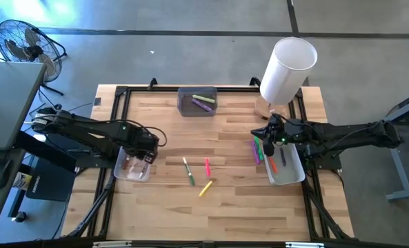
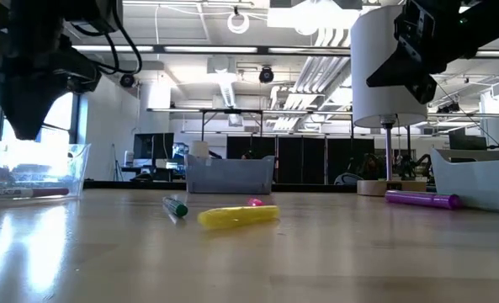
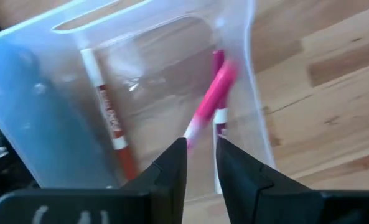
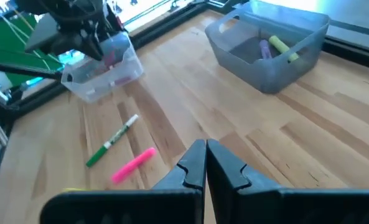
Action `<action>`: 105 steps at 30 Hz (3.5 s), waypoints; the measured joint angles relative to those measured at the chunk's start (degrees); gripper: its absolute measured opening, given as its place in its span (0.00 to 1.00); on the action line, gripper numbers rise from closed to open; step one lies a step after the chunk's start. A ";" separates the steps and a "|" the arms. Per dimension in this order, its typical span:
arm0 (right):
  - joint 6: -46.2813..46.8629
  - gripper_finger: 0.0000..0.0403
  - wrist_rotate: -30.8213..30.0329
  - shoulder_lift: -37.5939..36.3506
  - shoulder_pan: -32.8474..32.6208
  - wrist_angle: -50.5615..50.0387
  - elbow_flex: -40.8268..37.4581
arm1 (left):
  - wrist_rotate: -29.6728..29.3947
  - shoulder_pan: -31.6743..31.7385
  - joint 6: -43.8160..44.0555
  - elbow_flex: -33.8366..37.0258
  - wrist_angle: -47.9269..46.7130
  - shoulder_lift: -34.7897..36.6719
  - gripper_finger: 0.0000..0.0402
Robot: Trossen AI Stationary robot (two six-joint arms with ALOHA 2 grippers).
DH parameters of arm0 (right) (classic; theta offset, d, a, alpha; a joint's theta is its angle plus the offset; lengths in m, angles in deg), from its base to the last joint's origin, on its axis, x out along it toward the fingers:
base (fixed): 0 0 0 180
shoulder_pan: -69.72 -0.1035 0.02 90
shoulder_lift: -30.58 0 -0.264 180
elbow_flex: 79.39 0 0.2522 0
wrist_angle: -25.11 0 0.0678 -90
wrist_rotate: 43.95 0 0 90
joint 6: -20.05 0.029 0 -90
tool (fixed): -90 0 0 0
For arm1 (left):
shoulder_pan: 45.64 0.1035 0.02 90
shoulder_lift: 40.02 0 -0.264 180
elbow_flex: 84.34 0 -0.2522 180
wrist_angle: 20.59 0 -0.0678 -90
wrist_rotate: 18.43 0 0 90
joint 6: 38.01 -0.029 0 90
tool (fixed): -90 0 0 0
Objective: Pick & Place Markers
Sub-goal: Put the green highlighter into the black bin
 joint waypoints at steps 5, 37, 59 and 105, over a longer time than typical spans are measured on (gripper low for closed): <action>0.50 0.00 -0.49 0.53 -0.01 0.11 0.00 | -1.01 0.02 -2.45 0.00 -0.86 -0.02 0.26; 1.87 0.00 -2.32 0.54 -0.01 0.61 0.00 | -13.06 0.02 -61.14 -20.46 25.47 -6.49 0.04; 0.22 0.00 -4.36 34.76 2.51 -20.10 30.78 | -0.65 3.93 -57.36 2.05 43.42 -1.49 0.00; 18.59 0.30 14.03 61.18 16.19 -40.75 28.79 | 2.45 3.78 -58.40 2.93 41.32 -0.76 0.00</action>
